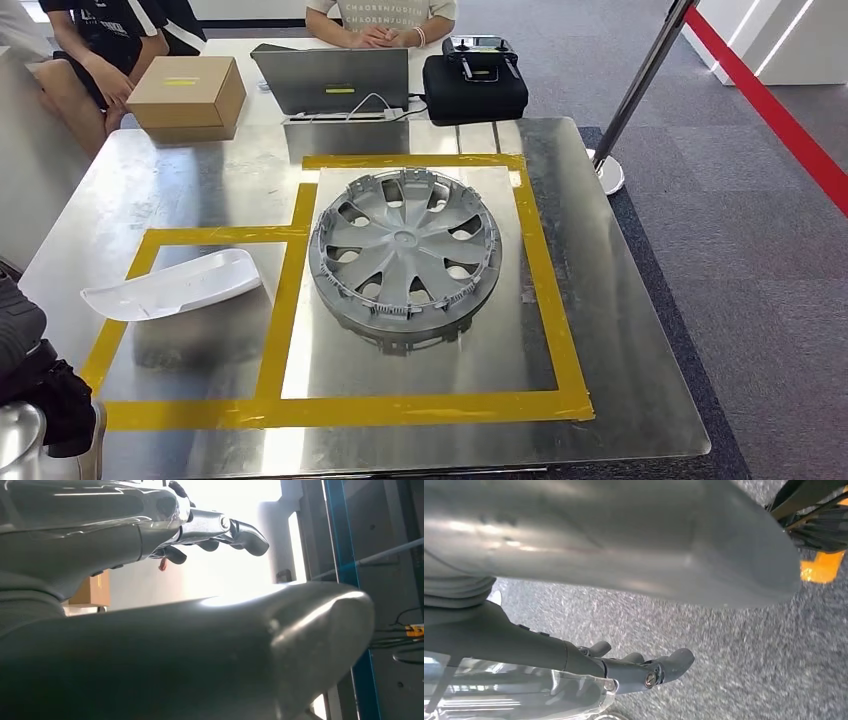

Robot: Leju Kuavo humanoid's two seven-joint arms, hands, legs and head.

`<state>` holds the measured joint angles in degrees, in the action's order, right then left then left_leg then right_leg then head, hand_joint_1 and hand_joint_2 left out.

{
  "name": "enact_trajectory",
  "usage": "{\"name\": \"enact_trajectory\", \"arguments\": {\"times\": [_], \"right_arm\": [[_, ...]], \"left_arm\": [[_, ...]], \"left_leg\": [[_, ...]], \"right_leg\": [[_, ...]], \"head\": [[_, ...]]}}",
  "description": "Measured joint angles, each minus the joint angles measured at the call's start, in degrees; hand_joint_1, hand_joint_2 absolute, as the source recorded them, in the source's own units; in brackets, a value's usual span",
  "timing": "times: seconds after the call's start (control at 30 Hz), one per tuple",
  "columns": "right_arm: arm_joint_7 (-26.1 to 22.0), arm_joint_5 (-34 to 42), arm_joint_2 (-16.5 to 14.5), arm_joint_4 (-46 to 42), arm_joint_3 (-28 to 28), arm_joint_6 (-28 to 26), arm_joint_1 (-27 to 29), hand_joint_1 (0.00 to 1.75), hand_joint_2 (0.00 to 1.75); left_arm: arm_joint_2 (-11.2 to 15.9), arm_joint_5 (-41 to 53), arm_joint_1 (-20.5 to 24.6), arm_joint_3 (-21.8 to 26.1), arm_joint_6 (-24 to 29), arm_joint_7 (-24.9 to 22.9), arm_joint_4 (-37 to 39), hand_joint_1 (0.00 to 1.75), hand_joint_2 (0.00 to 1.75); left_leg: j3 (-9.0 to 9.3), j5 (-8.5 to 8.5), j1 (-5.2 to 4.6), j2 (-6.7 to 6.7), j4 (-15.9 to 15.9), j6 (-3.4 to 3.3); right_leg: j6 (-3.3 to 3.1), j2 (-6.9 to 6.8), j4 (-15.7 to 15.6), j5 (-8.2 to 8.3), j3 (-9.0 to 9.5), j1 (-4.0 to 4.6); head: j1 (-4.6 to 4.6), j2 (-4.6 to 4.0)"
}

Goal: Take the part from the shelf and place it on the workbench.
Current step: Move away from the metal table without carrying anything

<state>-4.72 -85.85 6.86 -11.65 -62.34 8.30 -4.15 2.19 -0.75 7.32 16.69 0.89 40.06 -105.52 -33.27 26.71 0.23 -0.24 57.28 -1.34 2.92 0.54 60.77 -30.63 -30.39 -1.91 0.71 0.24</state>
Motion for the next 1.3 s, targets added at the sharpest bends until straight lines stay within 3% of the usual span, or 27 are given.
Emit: {"name": "enact_trajectory", "arguments": {"times": [0.07,0.17,0.23,0.3,0.33,0.37,0.4,0.43,0.5,0.53,0.57,0.63,0.7,0.8,0.83,0.87,0.9,0.97,1.03,1.07,1.13,1.2,1.23,1.3], "right_arm": [[-0.06,0.07,0.00,0.00,0.00,0.10,-0.08,0.00,0.00],[0.02,0.09,-0.03,0.00,0.00,0.31,-0.20,0.00,0.00],[0.23,0.13,-0.02,0.00,0.00,0.47,-0.25,0.00,0.00],[0.43,0.16,-0.02,0.00,-0.01,0.57,-0.23,0.00,0.00],[0.47,0.18,-0.03,0.00,-0.02,0.57,-0.21,0.00,0.00],[0.49,0.20,-0.05,0.00,-0.03,0.57,-0.20,0.00,0.00],[0.49,0.21,-0.07,0.00,-0.04,0.56,-0.20,0.00,0.00],[0.47,0.21,-0.08,0.00,-0.04,0.55,-0.21,0.00,0.00],[0.37,0.17,-0.14,0.00,-0.04,0.52,-0.21,0.00,0.00],[0.32,0.15,-0.17,0.00,-0.04,0.51,-0.22,0.00,0.00],[0.29,0.13,-0.22,0.00,-0.04,0.51,-0.23,0.00,0.00],[0.28,0.10,-0.30,0.00,-0.04,0.51,-0.23,0.00,0.00],[0.29,0.04,-0.34,0.00,-0.04,0.51,-0.21,0.00,0.00],[0.26,-0.07,-0.33,0.00,-0.04,0.49,-0.22,0.00,0.00],[0.20,-0.09,-0.34,0.00,-0.04,0.49,-0.23,0.00,0.00],[0.08,-0.13,-0.35,0.00,-0.04,0.49,-0.23,0.00,0.00],[-0.07,-0.16,-0.36,0.00,-0.03,0.49,-0.23,0.00,0.00],[-0.37,-0.24,-0.34,-0.01,-0.02,0.46,-0.26,0.00,0.00],[-0.65,-0.41,-0.31,-0.02,-0.02,0.36,-0.38,0.00,0.00],[-0.81,-0.53,-0.32,-0.02,-0.02,0.27,-0.44,0.00,0.00],[-1.11,-0.68,-0.37,-0.02,-0.01,0.13,-0.47,0.00,0.00],[-1.34,-0.81,-0.46,-0.01,0.00,0.02,-0.52,0.00,0.00],[-1.46,-0.90,-0.50,0.00,0.00,-0.02,-0.56,0.00,0.00],[-1.67,-1.05,-0.57,0.00,0.03,-0.08,-0.62,0.00,0.00]], "left_arm": [[-0.02,0.42,-0.06,-0.05,-0.63,-0.01,0.02,0.00,0.00],[-0.04,0.75,-0.17,-0.13,-1.76,0.00,0.05,0.00,0.00],[-0.01,0.75,-0.18,-0.18,-2.41,0.01,0.15,0.00,0.00],[0.02,0.78,-0.17,-0.28,-2.81,0.01,0.43,0.00,0.00],[0.02,0.80,-0.18,-0.34,-2.89,0.01,0.60,0.00,0.00],[0.02,0.84,-0.18,-0.41,-3.00,0.01,0.73,0.00,0.00],[0.02,0.88,-0.18,-0.50,-3.17,0.01,0.81,0.00,0.00],[0.03,0.90,-0.17,-0.58,-3.39,0.01,0.84,0.00,0.00],[0.07,0.98,-0.06,-0.79,-3.90,0.01,0.73,0.00,0.00],[0.09,1.08,0.01,-0.88,-4.16,0.01,0.66,0.00,0.00],[0.10,1.20,0.07,-0.95,-4.37,0.01,0.57,0.00,0.00],[0.08,1.50,0.09,-1.06,-4.76,0.01,0.39,0.00,0.00],[0.02,1.83,0.02,-1.30,-5.03,0.01,0.13,0.00,0.00],[-0.09,2.36,-0.51,-1.67,-5.35,0.01,-0.23,0.00,0.00],[-0.11,2.52,-0.84,-1.77,-5.44,0.01,-0.34,0.00,0.00],[-0.12,2.63,-1.27,-1.85,-5.53,0.01,-0.49,0.00,0.00],[-0.12,2.66,-1.76,-1.91,-5.60,0.01,-0.70,0.00,0.00],[-0.10,2.63,-2.66,-1.94,-5.71,0.01,-1.24,0.00,0.00],[-0.09,2.58,-3.41,-1.95,-5.86,0.02,-1.80,0.00,0.00],[-0.10,2.63,-3.81,-1.99,-5.95,0.02,-2.05,0.00,0.00],[-0.14,2.94,-4.64,-2.29,-6.04,0.03,-2.38,0.00,0.00],[-0.20,3.36,-5.33,-2.59,-5.87,0.02,-2.60,0.00,0.00],[-0.21,3.51,-5.57,-2.70,-5.72,0.02,-2.69,0.00,0.00],[-0.26,3.76,-6.09,-2.94,-5.43,0.02,-2.77,0.00,0.00]], "left_leg": [[-0.32,-0.26,-0.10,-0.16,0.28,0.81],[-0.93,-0.07,0.12,-0.34,0.71,1.95],[-2.53,3.51,0.29,-0.26,4.54,2.45],[-5.00,8.41,0.34,-0.20,11.96,2.76],[-5.69,9.74,0.35,-0.18,14.93,2.81],[-5.45,9.86,0.34,-0.18,16.05,2.77],[-4.06,8.91,0.33,-0.18,14.92,2.66],[-1.64,7.41,0.32,-0.18,11.82,2.46],[4.33,5.49,0.15,-0.19,3.18,1.95],[6.28,5.28,0.00,-0.22,0.12,1.71],[7.26,5.41,-0.19,-0.26,-1.57,1.49],[6.91,4.97,-0.40,-0.26,-1.97,0.83],[5.90,3.88,-0.28,0.01,-2.18,-0.20],[3.85,2.11,-0.27,0.34,-2.30,-1.09],[3.24,1.55,-0.34,0.41,-2.26,-1.13],[2.58,1.00,-0.40,0.49,-2.17,-1.12],[1.93,0.50,-0.45,0.55,-2.04,-1.06],[0.70,-0.29,-0.47,0.61,-1.56,-0.82],[-0.26,-0.88,-0.59,0.63,-0.99,-0.33],[-0.58,-1.23,-0.61,0.64,-0.82,0.00],[-0.97,-2.05,-0.51,0.64,-0.81,0.75],[-1.59,-0.90,-0.27,0.54,0.06,1.49],[-2.25,1.15,-0.16,0.50,1.81,1.85],[-4.15,6.87,0.06,0.46,8.37,2.47]], "right_leg": [[-0.69,0.24,-2.37,0.31,1.06,0.18],[-2.21,0.17,-2.44,1.07,0.11,0.21],[-3.13,-0.03,-2.53,1.88,-0.81,0.12],[-3.48,-0.20,-2.49,2.73,-1.96,0.28],[-3.49,-0.28,-2.46,3.17,-2.57,0.37],[-3.47,-0.34,-2.44,3.60,-3.13,0.45],[-3.41,-0.37,-2.42,4.02,-3.64,0.50],[-3.31,-0.38,-2.41,4.40,-4.06,0.53],[-2.92,-0.37,-2.38,5.13,-4.58,0.62],[-2.60,-0.38,-2.41,5.50,-4.72,0.66],[-2.23,-0.39,-2.46,5.88,-4.79,0.65],[-1.40,-0.40,-2.70,6.58,-4.94,0.52],[-0.81,-0.40,-1.46,5.06,-5.70,0.38],[-0.40,-0.40,7.58,-2.61,-8.52,0.45],[-0.33,-0.40,10.97,-4.25,-9.15,0.49],[-0.34,-0.41,12.94,-4.50,-9.01,0.50],[-0.44,-0.41,12.90,-3.58,-7.85,0.51],[-0.87,-0.41,6.82,-0.57,-2.66,0.54],[-1.27,-0.39,-1.32,0.03,2.66,0.73],[-1.43,-0.39,-3.74,-0.31,3.95,0.87],[-1.97,-0.40,-4.99,-0.36,3.98,1.10],[-2.89,-0.58,-5.11,0.54,3.10,1.04],[-3.32,-0.72,-5.20,1.12,2.49,0.92],[-3.72,-0.93,-5.16,2.28,1.07,0.88]], "head": [[0.07,-0.01],[0.25,-0.01],[0.46,-0.01],[0.61,-0.01],[0.62,-0.01],[0.63,-0.01],[0.62,-0.01],[0.63,-0.01],[0.61,-0.01],[0.59,-0.01],[0.62,0.00],[0.66,-0.01],[0.59,-0.01],[0.47,0.00],[0.48,0.00],[0.48,0.00],[0.49,0.00],[0.49,0.00],[0.52,0.00],[0.53,0.00],[0.55,-0.01],[0.57,-0.01],[0.65,-0.01],[0.84,-0.01]]}}
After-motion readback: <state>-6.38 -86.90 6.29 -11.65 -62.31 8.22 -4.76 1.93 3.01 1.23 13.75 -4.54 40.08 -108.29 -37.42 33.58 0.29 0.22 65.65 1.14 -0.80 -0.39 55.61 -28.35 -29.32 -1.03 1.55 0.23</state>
